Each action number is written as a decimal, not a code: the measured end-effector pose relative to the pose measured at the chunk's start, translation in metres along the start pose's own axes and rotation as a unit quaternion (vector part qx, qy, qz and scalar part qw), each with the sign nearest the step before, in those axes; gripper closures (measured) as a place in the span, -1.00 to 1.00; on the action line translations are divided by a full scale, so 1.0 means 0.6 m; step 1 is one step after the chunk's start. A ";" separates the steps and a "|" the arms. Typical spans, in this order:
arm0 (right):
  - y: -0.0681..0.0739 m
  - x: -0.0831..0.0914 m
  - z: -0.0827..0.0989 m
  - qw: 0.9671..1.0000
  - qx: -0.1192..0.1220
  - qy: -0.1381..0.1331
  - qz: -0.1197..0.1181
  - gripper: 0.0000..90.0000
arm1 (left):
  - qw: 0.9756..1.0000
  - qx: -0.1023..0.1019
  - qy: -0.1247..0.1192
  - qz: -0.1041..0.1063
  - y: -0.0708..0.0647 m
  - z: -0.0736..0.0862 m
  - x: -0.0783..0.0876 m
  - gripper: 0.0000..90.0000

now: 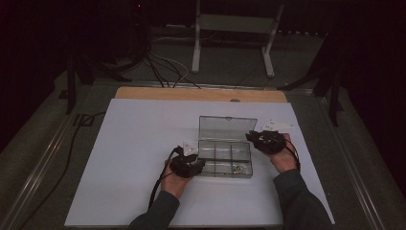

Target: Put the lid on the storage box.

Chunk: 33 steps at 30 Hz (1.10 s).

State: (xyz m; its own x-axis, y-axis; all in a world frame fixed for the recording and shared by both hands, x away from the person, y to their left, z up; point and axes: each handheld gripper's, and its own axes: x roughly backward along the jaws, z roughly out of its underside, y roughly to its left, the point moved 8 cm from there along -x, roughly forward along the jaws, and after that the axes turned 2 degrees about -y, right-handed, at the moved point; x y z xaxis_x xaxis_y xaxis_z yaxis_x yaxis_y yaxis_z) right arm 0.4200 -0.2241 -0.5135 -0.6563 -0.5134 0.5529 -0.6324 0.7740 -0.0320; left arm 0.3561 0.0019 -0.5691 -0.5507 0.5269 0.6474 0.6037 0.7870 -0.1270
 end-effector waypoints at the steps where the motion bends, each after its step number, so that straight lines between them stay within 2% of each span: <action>1: 0.001 0.001 0.000 1.000 0.000 0.000 0.000 0.66 | 1.000 0.000 0.000 0.000 0.000 0.000 0.000 0.33; 14: 0.007 0.009 0.004 1.000 0.011 0.003 0.004 0.68 | 1.000 0.009 -0.005 0.005 0.002 -0.001 -0.001 0.35; 21: 0.011 0.014 0.008 1.000 0.017 0.000 0.005 0.68 | 0.999 0.023 -0.032 0.014 0.011 -0.022 0.023 0.24; 24: 0.012 0.017 0.009 1.000 0.013 -0.001 0.006 0.68 | 0.998 0.035 -0.054 0.028 0.011 -0.040 0.041 0.25; 27: 0.013 0.018 0.011 1.000 0.011 -0.004 0.005 0.68 | 0.996 0.032 -0.077 0.037 0.007 -0.059 0.061 0.40; 30: 0.015 0.020 0.012 1.000 0.012 -0.004 0.004 0.67 | 0.992 0.041 -0.103 0.058 0.002 -0.078 0.081 0.55; 33: 0.017 0.022 0.014 1.000 0.014 -0.005 0.003 0.66 | 0.991 0.034 -0.122 0.051 -0.001 -0.093 0.098 0.74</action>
State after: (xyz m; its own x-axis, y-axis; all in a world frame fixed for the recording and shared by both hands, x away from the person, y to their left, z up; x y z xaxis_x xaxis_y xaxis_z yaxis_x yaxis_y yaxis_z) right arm 0.4015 -0.2263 -0.5136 -0.6641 -0.5118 0.5450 -0.6393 0.7667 -0.0588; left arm 0.3556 0.0144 -0.4888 -0.6170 0.6601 0.4284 0.6273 0.7413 -0.2388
